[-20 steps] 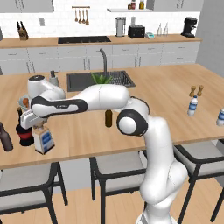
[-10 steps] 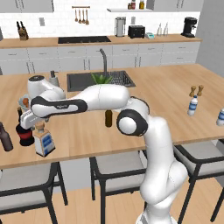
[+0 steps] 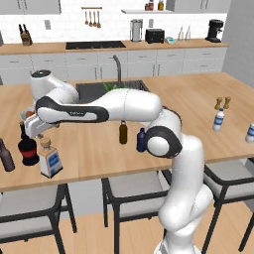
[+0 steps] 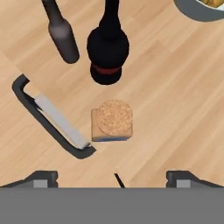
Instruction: Move the plastic bottles in the middle to the plastics group, and the glass bottles in the middle to the glass group.
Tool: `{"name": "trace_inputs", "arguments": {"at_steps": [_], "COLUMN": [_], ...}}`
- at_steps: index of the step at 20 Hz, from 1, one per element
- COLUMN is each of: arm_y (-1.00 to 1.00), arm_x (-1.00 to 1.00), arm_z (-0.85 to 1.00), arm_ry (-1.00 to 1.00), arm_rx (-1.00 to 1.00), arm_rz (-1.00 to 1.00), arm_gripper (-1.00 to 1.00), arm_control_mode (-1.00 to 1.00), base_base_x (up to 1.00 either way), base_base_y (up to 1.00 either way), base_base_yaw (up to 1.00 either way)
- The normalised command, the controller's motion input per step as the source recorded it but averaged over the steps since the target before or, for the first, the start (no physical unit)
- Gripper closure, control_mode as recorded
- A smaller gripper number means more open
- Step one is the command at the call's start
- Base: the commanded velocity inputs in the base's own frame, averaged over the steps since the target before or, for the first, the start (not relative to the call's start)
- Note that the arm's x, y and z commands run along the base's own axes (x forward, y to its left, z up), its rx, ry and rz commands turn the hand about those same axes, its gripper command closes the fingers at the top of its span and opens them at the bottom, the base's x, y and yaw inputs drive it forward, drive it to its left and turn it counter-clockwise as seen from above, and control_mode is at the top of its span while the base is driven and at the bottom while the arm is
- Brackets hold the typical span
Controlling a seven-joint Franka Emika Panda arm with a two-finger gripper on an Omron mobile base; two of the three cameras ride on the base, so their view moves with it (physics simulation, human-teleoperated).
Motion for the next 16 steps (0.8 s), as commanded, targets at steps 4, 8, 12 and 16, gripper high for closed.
{"name": "trace_inputs", "arguments": {"at_steps": [4, 8, 12, 16], "arm_y": [-0.99, -1.0, -1.0, -1.0], "arm_x": [-0.31, -0.1, -0.01, 0.0], "arm_z": [0.26, 0.0, 0.0, 0.0], "arm_ry": [-0.02, 0.0, 0.0, 0.0], "arm_rx": [0.09, 0.12, 0.12, 0.13], "arm_rz": [-0.06, -0.13, -0.15, -0.15], "arm_gripper": [-1.0, -1.0, -1.0, -1.0], "arm_control_mode": [-1.0, -1.0, -1.0, -1.0], "base_base_x": [0.0, 0.0, 0.0, 0.0], "base_base_y": [0.0, 0.0, 0.0, 0.0], "base_base_yaw": [0.0, 0.0, 0.0, 0.0]}}
